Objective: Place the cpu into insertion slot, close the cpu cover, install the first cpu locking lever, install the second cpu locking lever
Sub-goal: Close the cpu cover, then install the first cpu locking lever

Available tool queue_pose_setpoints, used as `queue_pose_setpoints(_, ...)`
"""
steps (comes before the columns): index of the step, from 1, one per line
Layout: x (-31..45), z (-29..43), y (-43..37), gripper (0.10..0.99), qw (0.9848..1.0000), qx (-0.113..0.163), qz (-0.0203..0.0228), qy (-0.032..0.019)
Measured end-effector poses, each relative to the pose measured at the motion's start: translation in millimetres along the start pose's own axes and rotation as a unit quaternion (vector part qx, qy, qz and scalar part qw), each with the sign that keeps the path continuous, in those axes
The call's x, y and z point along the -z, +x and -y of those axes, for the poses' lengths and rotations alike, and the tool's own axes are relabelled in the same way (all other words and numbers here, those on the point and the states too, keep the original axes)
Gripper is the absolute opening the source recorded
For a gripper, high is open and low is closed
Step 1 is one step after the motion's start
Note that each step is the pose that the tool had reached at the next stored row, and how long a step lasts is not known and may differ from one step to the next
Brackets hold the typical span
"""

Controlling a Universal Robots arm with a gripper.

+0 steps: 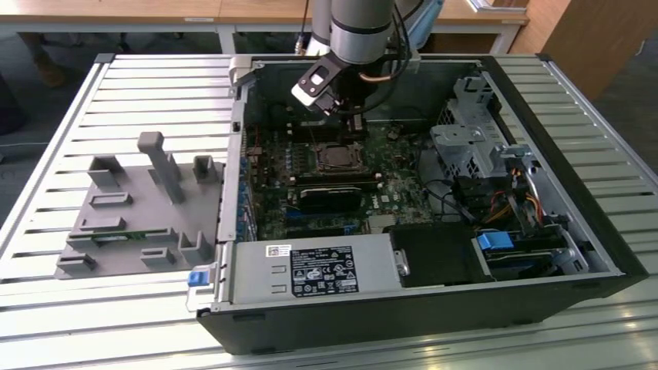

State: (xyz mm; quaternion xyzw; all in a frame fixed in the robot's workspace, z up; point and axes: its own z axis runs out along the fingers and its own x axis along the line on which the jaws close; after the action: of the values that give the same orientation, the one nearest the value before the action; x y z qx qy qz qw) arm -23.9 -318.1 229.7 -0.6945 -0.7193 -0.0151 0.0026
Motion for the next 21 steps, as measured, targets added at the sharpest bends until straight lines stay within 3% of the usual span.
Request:
queue_pose_setpoints(8, 0.2, 9.8, -0.9, 0.106, 1.0, 0.0, -0.0002, 0.0)
queue_pose_setpoints(21, 0.9, 12.3, -1.0, 0.106, 1.0, 0.0, -0.0005, 0.0001)
